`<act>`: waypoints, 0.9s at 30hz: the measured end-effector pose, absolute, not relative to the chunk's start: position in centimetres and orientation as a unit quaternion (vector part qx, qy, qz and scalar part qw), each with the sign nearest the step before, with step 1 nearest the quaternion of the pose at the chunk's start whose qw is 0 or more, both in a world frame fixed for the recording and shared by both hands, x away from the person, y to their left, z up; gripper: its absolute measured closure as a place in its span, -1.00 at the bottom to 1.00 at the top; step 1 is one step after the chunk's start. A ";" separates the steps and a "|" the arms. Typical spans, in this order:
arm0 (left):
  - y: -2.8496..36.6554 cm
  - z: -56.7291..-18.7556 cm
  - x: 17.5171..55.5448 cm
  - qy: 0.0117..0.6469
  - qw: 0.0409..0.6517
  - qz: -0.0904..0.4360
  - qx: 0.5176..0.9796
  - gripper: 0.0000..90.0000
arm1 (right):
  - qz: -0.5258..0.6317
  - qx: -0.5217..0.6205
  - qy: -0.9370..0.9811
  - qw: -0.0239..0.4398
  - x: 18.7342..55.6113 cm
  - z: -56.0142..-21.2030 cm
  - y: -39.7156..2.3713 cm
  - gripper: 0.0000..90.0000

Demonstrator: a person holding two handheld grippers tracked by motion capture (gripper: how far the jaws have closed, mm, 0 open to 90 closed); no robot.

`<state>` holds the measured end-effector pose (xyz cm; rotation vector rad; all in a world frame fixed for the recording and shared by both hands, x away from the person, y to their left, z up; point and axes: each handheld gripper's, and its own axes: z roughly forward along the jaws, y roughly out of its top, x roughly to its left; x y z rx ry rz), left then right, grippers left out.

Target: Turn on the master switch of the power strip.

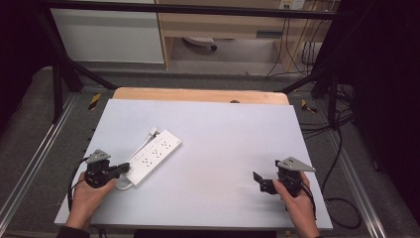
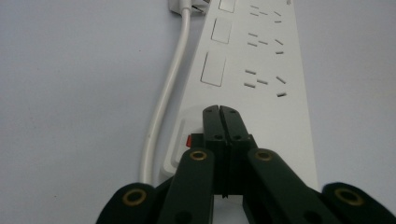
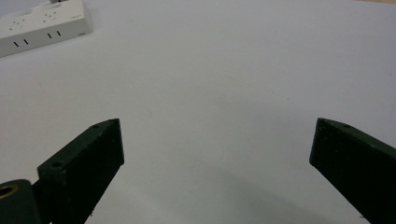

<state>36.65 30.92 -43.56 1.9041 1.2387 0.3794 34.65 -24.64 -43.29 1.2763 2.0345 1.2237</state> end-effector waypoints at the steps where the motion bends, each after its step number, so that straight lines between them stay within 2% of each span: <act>1: 30.9 -43.5 36.6 0.491 0.406 0.151 0.756 1.00 | 0.443 0.463 0.736 0.220 34.6 -43.3 -24.6 -0.93; 27: 30.8 -43.5 36.5 0.488 0.405 0.157 0.757 1.00 | 0.442 0.462 0.736 0.221 34.6 -43.3 -24.7 -0.93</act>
